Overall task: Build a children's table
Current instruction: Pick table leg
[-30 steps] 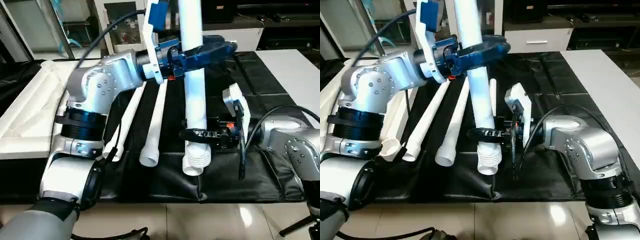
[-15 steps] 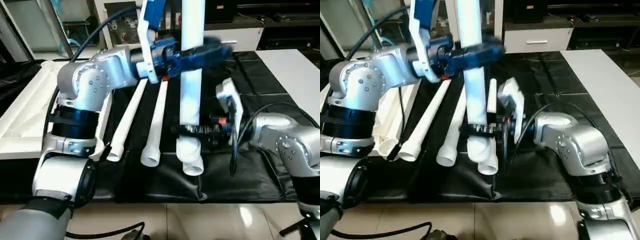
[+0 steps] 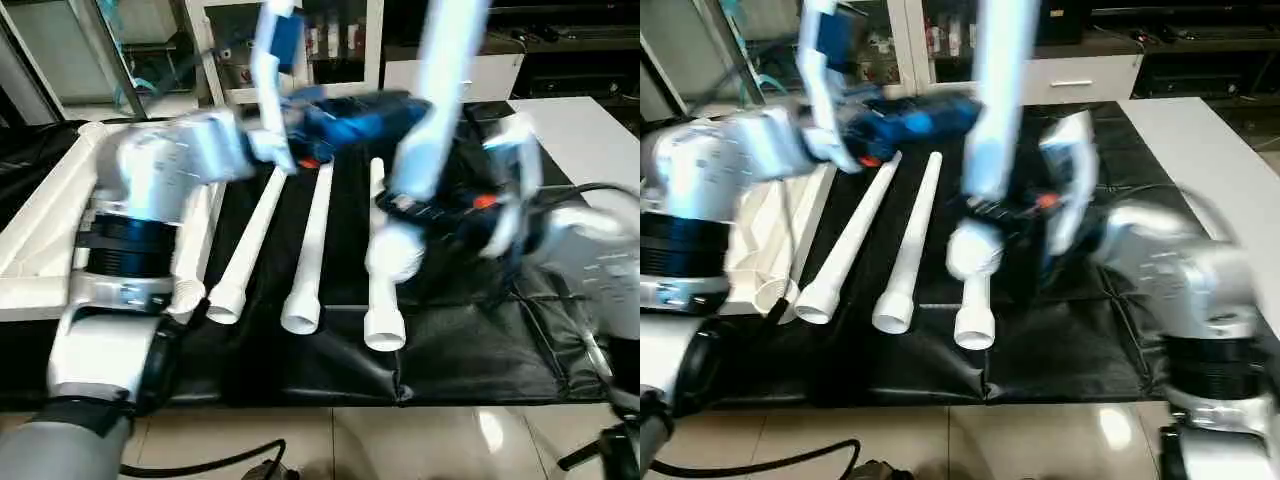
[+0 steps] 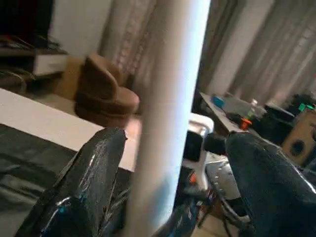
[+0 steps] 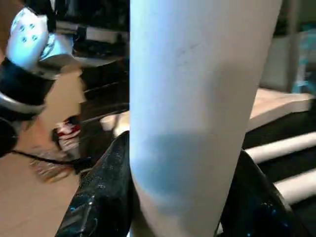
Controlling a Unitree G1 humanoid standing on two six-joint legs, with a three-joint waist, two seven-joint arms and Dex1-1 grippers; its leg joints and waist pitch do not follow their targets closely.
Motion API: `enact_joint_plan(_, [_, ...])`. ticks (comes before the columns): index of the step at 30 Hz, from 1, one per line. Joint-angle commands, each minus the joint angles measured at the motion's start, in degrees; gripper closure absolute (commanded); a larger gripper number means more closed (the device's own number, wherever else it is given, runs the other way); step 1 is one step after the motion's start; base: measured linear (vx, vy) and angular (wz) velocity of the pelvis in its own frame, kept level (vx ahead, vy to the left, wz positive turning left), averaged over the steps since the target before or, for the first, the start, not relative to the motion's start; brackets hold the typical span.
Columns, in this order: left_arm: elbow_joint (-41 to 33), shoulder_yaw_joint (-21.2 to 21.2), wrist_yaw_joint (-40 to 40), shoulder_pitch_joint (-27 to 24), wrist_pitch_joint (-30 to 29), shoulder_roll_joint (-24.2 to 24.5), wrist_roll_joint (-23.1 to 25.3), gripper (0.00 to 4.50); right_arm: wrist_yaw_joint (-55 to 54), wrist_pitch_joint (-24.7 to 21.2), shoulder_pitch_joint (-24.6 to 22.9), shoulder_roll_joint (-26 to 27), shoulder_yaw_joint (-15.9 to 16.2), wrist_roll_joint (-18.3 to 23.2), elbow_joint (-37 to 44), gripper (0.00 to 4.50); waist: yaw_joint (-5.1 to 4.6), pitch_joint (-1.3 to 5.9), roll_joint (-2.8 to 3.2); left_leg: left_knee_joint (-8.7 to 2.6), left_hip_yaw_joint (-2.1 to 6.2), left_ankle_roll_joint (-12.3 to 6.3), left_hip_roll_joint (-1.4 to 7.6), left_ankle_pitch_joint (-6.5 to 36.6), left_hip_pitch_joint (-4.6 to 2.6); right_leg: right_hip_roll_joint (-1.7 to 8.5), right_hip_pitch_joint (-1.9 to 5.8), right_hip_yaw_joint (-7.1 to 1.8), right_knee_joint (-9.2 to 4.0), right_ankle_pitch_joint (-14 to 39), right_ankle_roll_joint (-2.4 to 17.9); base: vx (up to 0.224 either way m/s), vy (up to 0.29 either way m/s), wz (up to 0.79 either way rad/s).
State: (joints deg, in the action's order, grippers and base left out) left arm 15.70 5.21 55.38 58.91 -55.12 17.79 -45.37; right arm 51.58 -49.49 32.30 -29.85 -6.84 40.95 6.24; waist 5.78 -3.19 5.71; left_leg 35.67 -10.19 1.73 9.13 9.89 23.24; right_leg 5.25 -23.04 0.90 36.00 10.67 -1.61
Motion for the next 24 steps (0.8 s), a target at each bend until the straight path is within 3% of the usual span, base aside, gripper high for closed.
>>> enact_joint_plan(1, [0.53, 1.22, -0.59, -0.46, 0.16, 0.77, -0.15, 0.8, -0.15, -0.79, -0.72, -0.28, -0.99, 1.31, 1.47, 2.65, 0.06, 4.05, -0.99, -4.61, 1.12, 0.67, 2.24, 13.97, -1.58, 2.22, 2.24, -0.97, -4.76, 15.6, 13.53, 0.0, 0.0, 0.0])
enact_joint_plan(2, [0.77, 1.71, -1.05, -0.85, 0.79, 1.63, 0.39, 0.8, -0.32, -1.24, -1.72, -0.79, -1.56, 1.74, 2.47, 2.65, 0.03, 4.05, -1.16, -4.63, 1.16, 0.56, 2.28, 13.7, -1.49, 2.25, 2.25, -0.97, -4.76, 15.45, 13.49, 0.0, 0.0, 0.0])
enact_joint_plan(3, [0.94, 2.3, -1.43, -1.3, 1.44, 2.44, 0.8, 0.8, -0.87, -1.48, -2.55, -1.09, -2.05, 1.81, 3.28, 2.65, 0.06, 4.14, -0.82, -4.62, 1.23, 0.5, 2.34, 13.46, -1.54, 2.26, 2.21, -0.94, -4.61, 14.95, 13.56, 0.0, 0.0, 0.0])
enact_joint_plan(4, [0.94, 2.3, -1.43, -1.3, 1.44, 2.44, 0.8, 0.8, -0.87, -1.48, -2.55, -1.09, -2.05, 1.81, 3.28, 2.65, 0.01, 4.1, -0.9, -4.66, 1.2, 0.53, 2.31, 13.72, -1.52, 2.2, 2.2, -0.93, -4.67, 15.14, 13.41, 0.0, 0.0, 0.0])
enact_joint_plan(5, [-0.09, 3.54, -3.58, -3.53, 6.53, 4.18, 3.88, 0.8, -2.74, -0.44, -4.32, -1.39, -2.46, 0.28, 5.14, 2.65, 0.04, 4.13, -0.61, -4.71, 1.32, 0.65, 2.39, 13.87, -1.57, 2.25, 2.17, -0.92, -4.67, 15.21, 13.33, 0.0, 0.0, 0.0])
enact_joint_plan(6, [-0.09, 3.54, -3.58, -3.53, 6.53, 4.18, 3.88, 0.8, -2.74, -0.44, -4.32, -1.39, -2.46, 0.28, 5.14, 2.65, -0.21, 4.02, -0.94, -4.87, 1.3, 0.81, 2.44, 13.89, -1.35, 2.19, 2.31, -0.92, -4.82, 14.79, 12.74, 0.0, 0.0, 0.0])
enact_joint_plan(9, [-2.04, 4.75, -8.83, -6.33, 11.73, 4.92, 8.16, 0.8, -6.59, 1.36, -5.29, -0.7, -2.51, -2.99, 5.87, 2.65, -0.78, 4.08, -0.81, -4.94, 1.33, 1.73, 2.46, 14.25, -1.47, 2.26, 2.15, -0.92, -4.81, 15.59, 11.57, 0.0, 0.0, 0.0])
enact_joint_plan(10, [-4.43, 3.55, -15.25, -9.66, 16.71, 5.31, 14.7, 0.8, -12.34, 4.83, -6.01, 0.42, -1.32, -8.96, 5.86, 2.65, -0.74, 4.07, -0.88, -5.08, 1.54, 2.12, 2.8, 14.14, -1.38, 2.47, 1.97, -0.99, -5.07, 16.41, 10.87, 0.0, 0.0, 0.0])
enact_joint_plan(11, [-4.43, 3.55, -15.25, -9.66, 16.71, 5.31, 14.7, 0.8, -12.34, 4.83, -6.01, 0.42, -1.32, -8.96, 5.86, 2.65, -1.02, 3.98, -0.85, -5.19, 1.47, 2.53, 2.8, 14.21, -1.25, 2.32, 2.03, -0.96, -4.96, 16.52, 10.37, 0.0, 0.0, 0.0])
enact_joint_plan(12, [-9.4, 2.49, -22.6, -15.41, 21.63, 4.89, 21.84, 0.8, -20.33, 12.38, -7.79, 3.33, 0.15, -16.97, 6.1, 2.65, -1.04, 4.03, -0.84, -5.16, 1.41, 2.66, 2.57, 14.38, -1.44, 2.33, 2.0, -0.9, -4.99, 17.09, 10.15, 0.0, 0.0, 0.0])
enact_joint_plan(13, [-11.54, 2.23, -25.69, -17.78, 23.2, 4.45, 24.47, 0.8, -23.5, 15.49, -8.55, 4.38, 1.06, -20.41, 6.17, 2.65, -1.52, 3.99, -1.23, -5.44, 1.43, 3.26, 2.92, 12.99, -0.98, 2.53, 1.93, -0.83, -5.16, 16.36, 8.43, 0.0, 0.0, 0.0])
enact_joint_plan(14, [-15.02, 1.84, -30.53, -21.42, 23.26, 3.49, 27.7, 0.8, -27.83, 18.89, -10.18, 5.88, 2.54, -24.76, 6.67, 2.65, -1.52, 4.15, -1.83, -5.3, 1.24, 3.38, 2.91, 12.83, -1.15, 2.36, 1.75, -0.87, -5.22, 16.34, 7.93, 0.0, 0.0, 0.0])
enact_joint_plan(15, [-19.82, 0.52, -37.9, -28.0, 27.17, 1.14, 34.18, 0.8, -32.44, 20.64, -13.67, 7.53, 5.37, -29.14, 8.38, 2.65, -1.35, 4.35, -1.86, -5.32, 1.36, 2.92, 2.99, 11.58, -1.17, 2.41, 2.02, -0.95, -5.02, 15.41, 7.39, 0.0, 0.0, 0.0])
enact_joint_plan(16, [-20.7, 0.11, -39.41, -29.41, 28.38, 0.67, 35.71, 0.8, -33.24, 20.66, -14.45, 7.83, 5.94, -29.82, 8.82, 2.65, -1.49, 4.27, -1.67, -5.37, 1.27, 2.37, 2.99, 11.23, -1.09, 2.28, 2.01, -0.95, -5.28, 14.5, 7.15, 0.0, 0.0, 0.0])
enact_joint_plan(18, [-20.97, -0.07, -39.9, -29.95, 29.13, 0.49, 36.35, 0.8, -33.47, 20.63, -14.74, 7.91, 6.16, -30.03, 8.99, 2.65, -1.36, 4.95, -1.39, -5.02, 1.21, 1.33, 2.56, 10.03, -1.45, 1.86, 1.95, -0.87, -4.92, 11.45, 7.45, 0.0, 0.0, 0.0])
enact_joint_plan(19, [-21.72, -0.61, -42.12, -32.7, 30.89, -1.04, 37.53, 0.8, -35.44, 20.19, -15.94, 9.88, 5.62, -29.41, 9.23, 2.65, -0.82, 5.42, -2.54, -4.23, 0.93, -2.62, 2.31, 4.28, -0.63, 2.32, 2.29, -1.11, -4.16, 2.7, 9.23, 0.0, 0.0, 0.0])
enact_joint_plan(20, [-21.72, -0.61, -42.12, -32.7, 30.89, -1.04, 37.53, 0.8, -35.44, 20.19, -15.94, 9.88, 5.62, -29.41, 9.23, 2.65, -0.57, 5.3, -2.41, -3.98, 0.6, -5.09, 2.04, 3.15, -0.19, 3.0, 2.32, -1.34, -4.35, 1.17, 9.95, 0.0, 0.0, 0.0])
enact_joint_plan(21, [-21.85, -1.57, -44.75, -36.1, 33.88, -2.74, 39.36, 0.8, -37.3, 20.48, -17.63, 12.3, 4.95, -28.59, 9.74, 2.65, -0.12, 5.16, -3.04, -3.0, 0.21, -10.1, 1.67, 3.27, 0.47, 4.92, 2.58, -2.27, -5.09, 0.92, 11.06, 0.0, 0.0, 0.0])
enact_joint_plan(22, [-21.58, -1.93, -46.65, -39.27, 35.9, -4.7, 40.04, 0.8, -39.11, 20.82, -19.39, 14.38, 4.3, -28.16, 10.13, 2.65, 0.18, 5.1, -3.08, -2.25, 0.57, -12.13, 1.81, 3.51, 0.98, 6.71, 3.16, -3.12, -5.63, 1.53, 11.2, 0.0, 0.0, 0.0])
enact_joint_plan(23, [-21.57, -1.95, -46.71, -39.38, 35.97, -4.77, 40.06, 0.8, -39.17, 20.83, -19.45, 14.46, 4.28, -28.14, 10.14, 2.65, 0.86, 4.9, -3.3, -0.1, 1.8, -14.31, 2.39, 4.08, 1.75, 10.51, 3.79, -5.37, -7.07, 5.51, 10.75, 0.019, 0.082, -0.01])
enact_joint_plan(24, [-20.98, -2.81, -49.1, -41.99, 38.95, -5.87, 42.05, 0.8, -40.52, 22.09, -21.17, 16.49, 3.89, -28.28, 10.36, 2.65, 1.18, 4.52, -3.32, 0.86, 2.39, -14.59, 2.68, 4.44, 2.31, 12.1, 3.92, -6.29, -7.9, 9.2, 10.51, 0.019, 0.082, -0.01])
